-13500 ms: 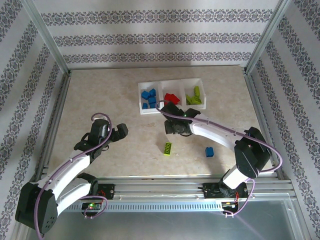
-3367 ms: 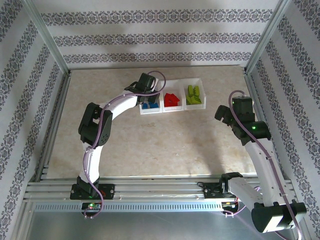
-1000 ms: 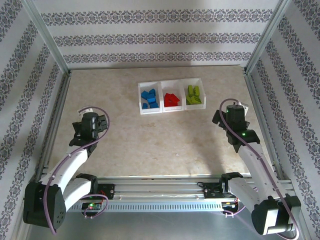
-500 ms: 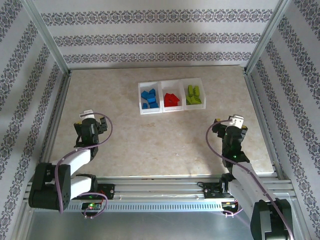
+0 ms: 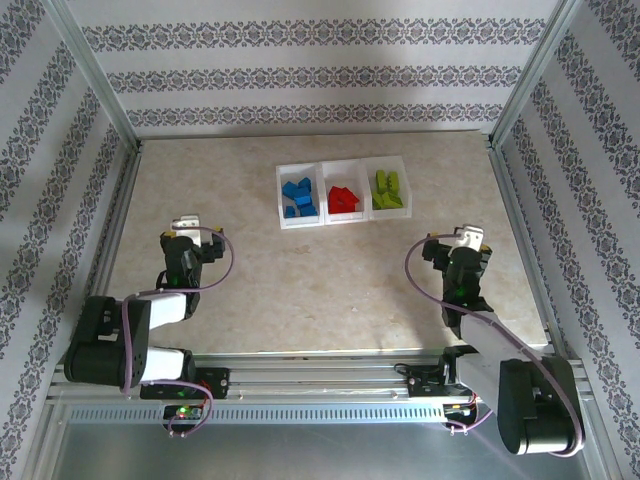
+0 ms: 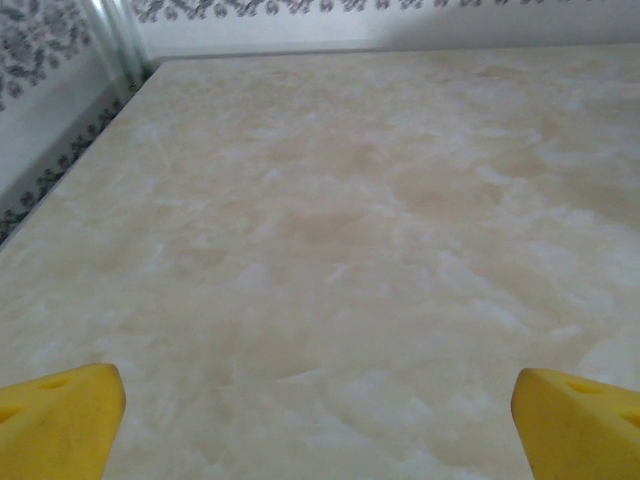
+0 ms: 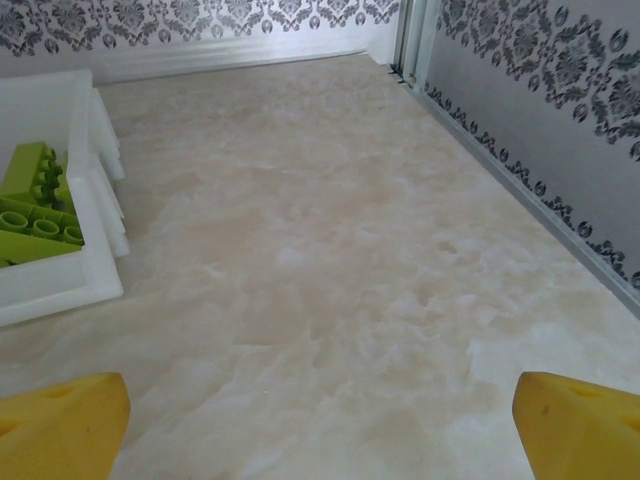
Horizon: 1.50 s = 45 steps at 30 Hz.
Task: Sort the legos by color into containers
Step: Reset both arms
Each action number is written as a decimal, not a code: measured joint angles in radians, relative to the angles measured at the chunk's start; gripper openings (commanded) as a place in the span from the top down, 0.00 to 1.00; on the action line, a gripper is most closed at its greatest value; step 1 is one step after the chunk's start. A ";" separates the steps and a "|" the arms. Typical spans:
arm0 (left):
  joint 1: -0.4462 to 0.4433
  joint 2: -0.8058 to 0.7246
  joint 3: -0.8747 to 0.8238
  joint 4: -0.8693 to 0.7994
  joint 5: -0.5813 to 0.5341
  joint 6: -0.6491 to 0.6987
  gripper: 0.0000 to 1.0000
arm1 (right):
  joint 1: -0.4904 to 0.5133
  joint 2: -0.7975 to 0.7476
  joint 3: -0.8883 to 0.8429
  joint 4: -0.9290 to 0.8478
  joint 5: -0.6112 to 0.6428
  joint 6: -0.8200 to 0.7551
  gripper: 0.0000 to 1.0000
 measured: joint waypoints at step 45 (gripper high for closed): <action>0.026 0.235 0.119 0.078 0.172 0.010 0.00 | -0.040 0.546 0.174 0.463 -0.256 -0.058 0.02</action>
